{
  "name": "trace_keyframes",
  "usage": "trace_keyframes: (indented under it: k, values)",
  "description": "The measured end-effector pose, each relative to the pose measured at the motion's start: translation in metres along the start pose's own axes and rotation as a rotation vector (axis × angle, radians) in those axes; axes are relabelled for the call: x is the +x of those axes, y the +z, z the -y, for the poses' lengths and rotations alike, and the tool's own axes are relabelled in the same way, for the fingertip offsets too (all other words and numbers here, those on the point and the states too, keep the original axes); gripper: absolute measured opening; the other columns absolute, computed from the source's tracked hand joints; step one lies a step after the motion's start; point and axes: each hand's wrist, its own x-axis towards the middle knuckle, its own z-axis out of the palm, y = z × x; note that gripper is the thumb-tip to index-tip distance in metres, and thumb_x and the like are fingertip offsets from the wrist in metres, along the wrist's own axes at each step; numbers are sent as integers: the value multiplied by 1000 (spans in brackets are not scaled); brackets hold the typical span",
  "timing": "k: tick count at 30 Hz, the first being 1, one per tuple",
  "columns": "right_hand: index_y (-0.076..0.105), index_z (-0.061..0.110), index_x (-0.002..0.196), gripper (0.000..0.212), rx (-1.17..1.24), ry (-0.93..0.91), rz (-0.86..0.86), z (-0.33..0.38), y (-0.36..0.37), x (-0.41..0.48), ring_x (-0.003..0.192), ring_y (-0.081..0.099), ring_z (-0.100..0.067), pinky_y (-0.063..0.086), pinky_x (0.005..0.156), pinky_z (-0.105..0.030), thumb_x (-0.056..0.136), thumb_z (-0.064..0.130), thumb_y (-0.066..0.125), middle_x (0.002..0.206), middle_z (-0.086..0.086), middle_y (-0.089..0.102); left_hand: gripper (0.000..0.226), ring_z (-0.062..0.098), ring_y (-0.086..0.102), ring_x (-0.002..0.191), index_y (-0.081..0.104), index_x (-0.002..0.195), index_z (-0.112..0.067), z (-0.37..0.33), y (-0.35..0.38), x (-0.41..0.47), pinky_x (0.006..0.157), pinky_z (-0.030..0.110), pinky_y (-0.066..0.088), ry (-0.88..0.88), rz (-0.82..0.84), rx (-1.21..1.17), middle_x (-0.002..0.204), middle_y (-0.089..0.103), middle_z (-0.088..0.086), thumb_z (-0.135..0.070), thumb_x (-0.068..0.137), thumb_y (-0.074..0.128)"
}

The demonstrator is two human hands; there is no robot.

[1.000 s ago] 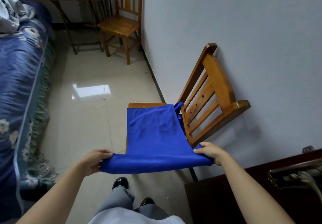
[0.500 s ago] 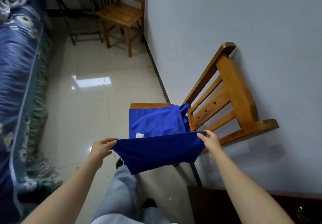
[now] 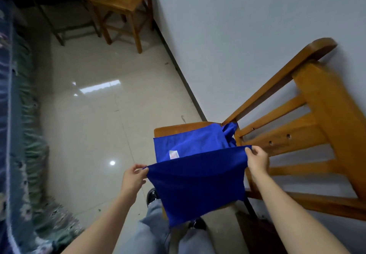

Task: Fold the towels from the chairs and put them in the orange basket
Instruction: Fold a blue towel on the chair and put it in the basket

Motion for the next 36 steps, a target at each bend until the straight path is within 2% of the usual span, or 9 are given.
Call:
trace_keyframes:
  k: [7, 11, 14, 20, 24, 26, 29, 32, 36]
  values:
    - [55, 10, 93, 13, 10, -147, -78, 7, 56, 53, 82, 51, -18, 38, 73, -29, 97, 14, 43, 82, -2, 54, 17, 17, 56, 69, 57, 76, -14, -2, 22, 66, 62, 28, 40, 67, -118, -67, 74, 63, 4, -4, 90, 55]
    - [59, 4, 105, 24, -5, -219, -121, 7, 96, 84, 89, 54, -19, 41, 76, -27, 98, 19, 41, 96, -9, 59, 19, 14, 52, 68, 58, 75, -19, -3, 41, 104, 58, 25, 36, 102, -223, -163, 75, 61, 2, -6, 89, 57]
    - [57, 5, 108, 26, -96, -299, -76, 6, 120, 106, 91, 51, -19, 28, 71, -18, 99, 20, 38, 96, -4, 55, 19, 13, 51, 67, 60, 76, -21, -3, 50, 136, 59, 24, 36, 101, -261, -236, 76, 61, 0, -6, 88, 58]
    - [46, 8, 93, 19, -254, -294, 23, -3, 147, 160, 68, 46, -17, 31, 55, -25, 101, 20, 34, 86, -13, 55, 17, 12, 53, 68, 62, 81, -21, 12, 59, 188, 64, 24, 40, 48, -254, -276, 77, 63, -2, -7, 89, 57]
    - [49, -2, 110, 29, -555, -298, 134, -12, 164, 187, 97, 52, -33, 31, 68, -30, 101, 19, 32, 112, -19, 54, 15, 16, 56, 74, 61, 100, -11, 29, 74, 212, 68, 26, 44, -31, -194, -246, 84, 63, 3, -3, 90, 55]
    - [48, -2, 113, 30, -698, -335, 143, -15, 170, 194, 99, 52, -35, 33, 68, -32, 101, 20, 31, 116, -20, 52, 17, 15, 56, 72, 59, 103, -10, 33, 81, 222, 67, 25, 45, -60, -182, -236, 84, 63, 4, -1, 90, 54]
    - [47, -2, 114, 30, -791, -303, 118, -17, 174, 203, 99, 53, -34, 34, 67, -32, 102, 19, 31, 112, -21, 55, 16, 15, 56, 69, 59, 103, -7, 35, 87, 234, 67, 27, 46, -91, -174, -204, 80, 62, 4, 1, 90, 54]
    - [48, 0, 112, 26, -822, -257, 109, -20, 180, 211, 85, 53, -28, 38, 63, -33, 101, 17, 31, 101, -19, 61, 15, 18, 56, 69, 61, 102, -1, 38, 86, 246, 67, 30, 48, -115, -217, -131, 77, 61, 6, 0, 89, 55]
    - [48, 1, 110, 25, -814, -221, 75, -23, 187, 215, 76, 48, -24, 38, 61, -34, 101, 18, 31, 93, -19, 61, 14, 25, 58, 82, 64, 99, -4, 33, 88, 264, 77, 39, 52, -109, -278, -19, 94, 65, 14, -2, 88, 55]
